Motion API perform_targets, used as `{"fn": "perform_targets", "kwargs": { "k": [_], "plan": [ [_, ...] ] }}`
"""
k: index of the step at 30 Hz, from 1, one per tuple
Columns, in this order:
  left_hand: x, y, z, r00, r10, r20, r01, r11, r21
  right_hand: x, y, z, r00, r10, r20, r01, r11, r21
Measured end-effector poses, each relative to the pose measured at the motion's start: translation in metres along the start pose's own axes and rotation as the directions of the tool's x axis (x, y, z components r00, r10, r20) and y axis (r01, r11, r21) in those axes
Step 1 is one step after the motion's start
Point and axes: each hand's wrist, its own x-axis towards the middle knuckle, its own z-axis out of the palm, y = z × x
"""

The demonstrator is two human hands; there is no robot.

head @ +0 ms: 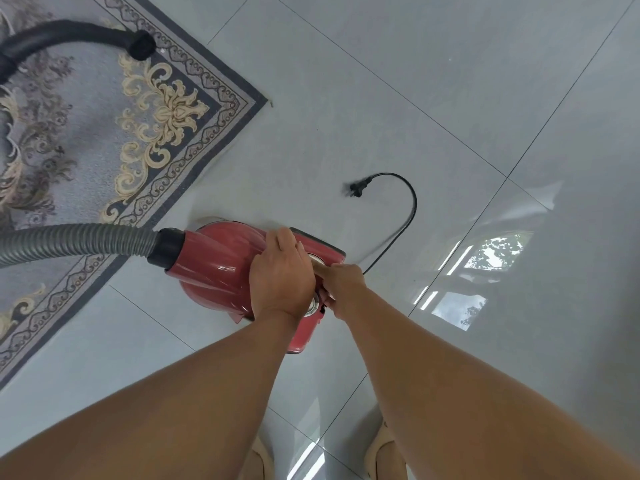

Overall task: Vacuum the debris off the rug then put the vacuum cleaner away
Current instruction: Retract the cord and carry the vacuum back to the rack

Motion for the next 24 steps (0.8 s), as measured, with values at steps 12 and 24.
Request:
{"fn": "perform_targets", "kwargs": {
  "k": [12,24],
  "plan": [
    [0.001,0.001,-0.002,1.0,-0.024,0.018,0.025,0.999,-0.044,0.001,-0.009,0.01,0.994,0.031,-0.109,-0.025,0.998,0.06],
    [0.001,0.001,-0.001,0.999,-0.032,0.024,0.034,0.997,-0.074,-0.001,-0.011,0.008,0.993,0.057,-0.103,-0.057,0.998,-0.003]
  ]
}}
